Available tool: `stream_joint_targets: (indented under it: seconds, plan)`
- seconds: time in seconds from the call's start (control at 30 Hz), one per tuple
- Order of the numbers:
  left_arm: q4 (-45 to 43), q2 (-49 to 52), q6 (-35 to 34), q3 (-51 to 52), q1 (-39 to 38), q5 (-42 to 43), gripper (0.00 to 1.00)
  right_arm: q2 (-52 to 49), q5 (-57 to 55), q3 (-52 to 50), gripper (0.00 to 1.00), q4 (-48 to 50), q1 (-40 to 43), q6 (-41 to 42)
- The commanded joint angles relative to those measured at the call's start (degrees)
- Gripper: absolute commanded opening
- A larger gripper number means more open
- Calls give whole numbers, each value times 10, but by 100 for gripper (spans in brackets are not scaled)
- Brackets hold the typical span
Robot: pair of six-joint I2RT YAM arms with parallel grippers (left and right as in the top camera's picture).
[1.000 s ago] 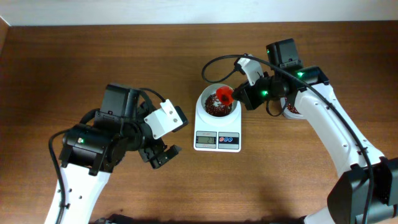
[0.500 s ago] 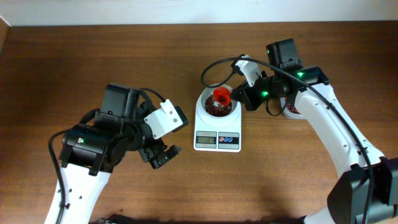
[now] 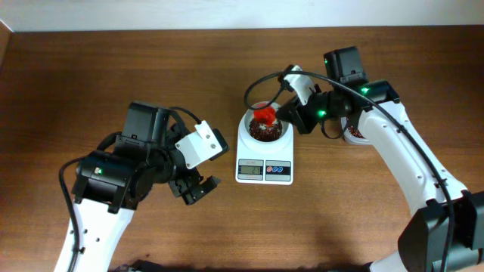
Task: Scoop and weigh 50g on scale
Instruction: 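Tilt the red scoop to pour beans into the white bowl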
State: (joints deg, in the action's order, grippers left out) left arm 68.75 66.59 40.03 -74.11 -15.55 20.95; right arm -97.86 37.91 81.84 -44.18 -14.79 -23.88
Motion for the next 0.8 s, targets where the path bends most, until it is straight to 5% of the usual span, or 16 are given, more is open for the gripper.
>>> stream_joint_targets:
  seconds: [0.0,0.37,0.5,0.63,0.77]
  plan:
    - [-1,-3,-3,-9,3,0,99,11,-61,1,4,-9,-4,41]
    - [-1,-3,-3,-9,3,0,99,10,-116,1,4,1,-11,37]
    - [-1,-3,-3,-9,3,0,99,10,-14,1,4,-7,-10,4]
    - [-1,-3,-3,-9,3,0,99,10,-147,1,4,16,-11,64]
    - [-1,-3,-3,-9,3,0,99,10,-80,1,4,13,-11,38]
